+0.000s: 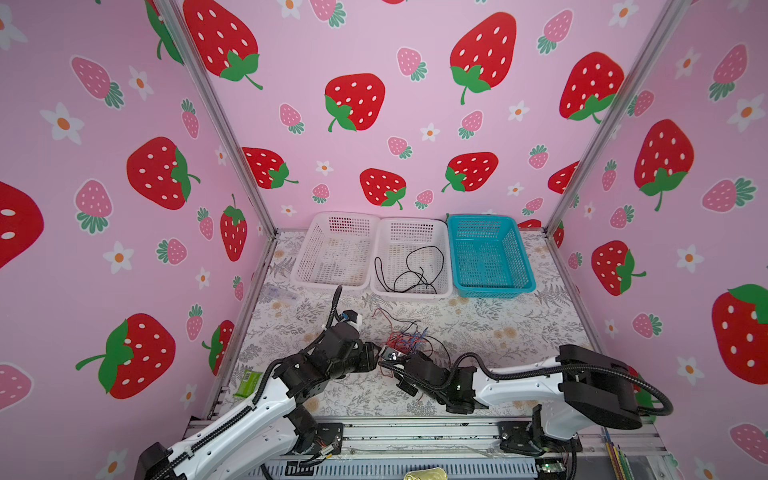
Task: Untangle the cables
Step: 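Close the right gripper on a black wire in the tangle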
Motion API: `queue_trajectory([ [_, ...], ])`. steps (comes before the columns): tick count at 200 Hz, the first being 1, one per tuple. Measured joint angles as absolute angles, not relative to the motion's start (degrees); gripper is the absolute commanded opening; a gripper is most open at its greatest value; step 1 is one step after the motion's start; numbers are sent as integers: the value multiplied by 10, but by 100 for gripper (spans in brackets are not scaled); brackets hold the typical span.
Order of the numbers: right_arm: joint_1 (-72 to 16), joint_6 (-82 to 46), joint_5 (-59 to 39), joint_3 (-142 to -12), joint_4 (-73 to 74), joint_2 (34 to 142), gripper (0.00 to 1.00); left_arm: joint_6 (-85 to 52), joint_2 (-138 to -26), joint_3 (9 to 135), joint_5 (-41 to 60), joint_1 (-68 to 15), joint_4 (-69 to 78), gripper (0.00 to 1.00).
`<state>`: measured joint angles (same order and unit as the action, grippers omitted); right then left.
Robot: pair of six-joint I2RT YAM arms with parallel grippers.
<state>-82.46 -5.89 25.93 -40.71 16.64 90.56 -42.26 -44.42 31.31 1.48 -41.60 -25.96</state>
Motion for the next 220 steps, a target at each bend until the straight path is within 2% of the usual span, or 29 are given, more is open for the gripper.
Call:
queue_trajectory([
  [45, -824, -51, 285, -413, 167, 940, 24, -422, -444, 313, 14, -416, -261, 54],
  [82, -823, -43, 295, -417, 167, 941, 5, -422, -444, 313, 15, -416, -260, 54],
  [99, -823, -41, 293, -418, 165, 937, 0, -422, -446, 313, 15, -416, -260, 54],
  [185, -816, -47, 195, -417, 106, 767, 0, -427, -452, 307, 23, -416, -243, 54],
  [220, -764, -63, 124, -417, 76, 700, 0, -437, -447, 293, 40, -416, -218, 54],
])
